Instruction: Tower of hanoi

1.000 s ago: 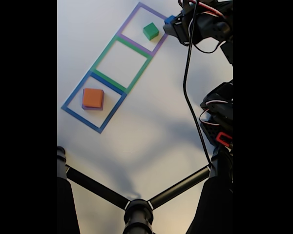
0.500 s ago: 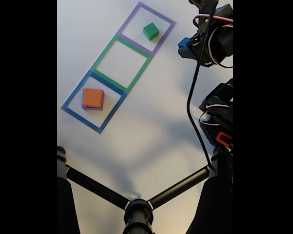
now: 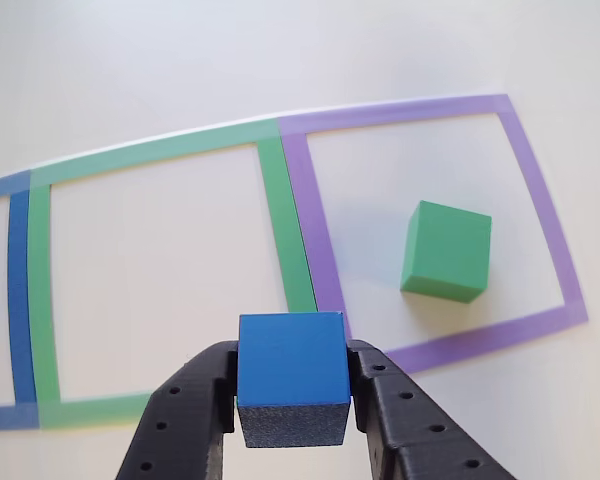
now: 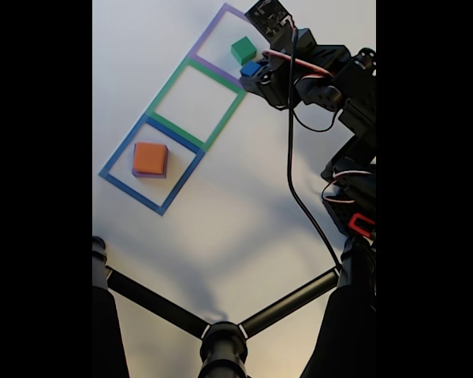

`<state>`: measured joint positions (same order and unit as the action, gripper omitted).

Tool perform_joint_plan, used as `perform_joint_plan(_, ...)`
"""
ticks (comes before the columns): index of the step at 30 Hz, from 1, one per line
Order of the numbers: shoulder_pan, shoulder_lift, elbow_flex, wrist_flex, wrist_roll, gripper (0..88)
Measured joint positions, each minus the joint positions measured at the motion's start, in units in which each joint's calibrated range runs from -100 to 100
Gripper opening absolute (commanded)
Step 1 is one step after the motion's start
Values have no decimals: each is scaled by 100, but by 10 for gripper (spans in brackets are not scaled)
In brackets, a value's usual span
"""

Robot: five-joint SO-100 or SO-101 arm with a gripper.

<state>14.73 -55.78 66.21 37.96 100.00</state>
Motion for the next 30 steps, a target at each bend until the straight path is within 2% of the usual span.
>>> perform_joint_plan(10, -320, 2077, 1453, -4474, -75, 34)
perform_joint_plan(16, -559, 3531, 1677, -6643, -75, 35)
perform_joint_plan(23, -739, 5162, 1651, -8293, -75, 39)
perform_joint_plan(30, -799, 6406, 1152, -9019, 0, 41)
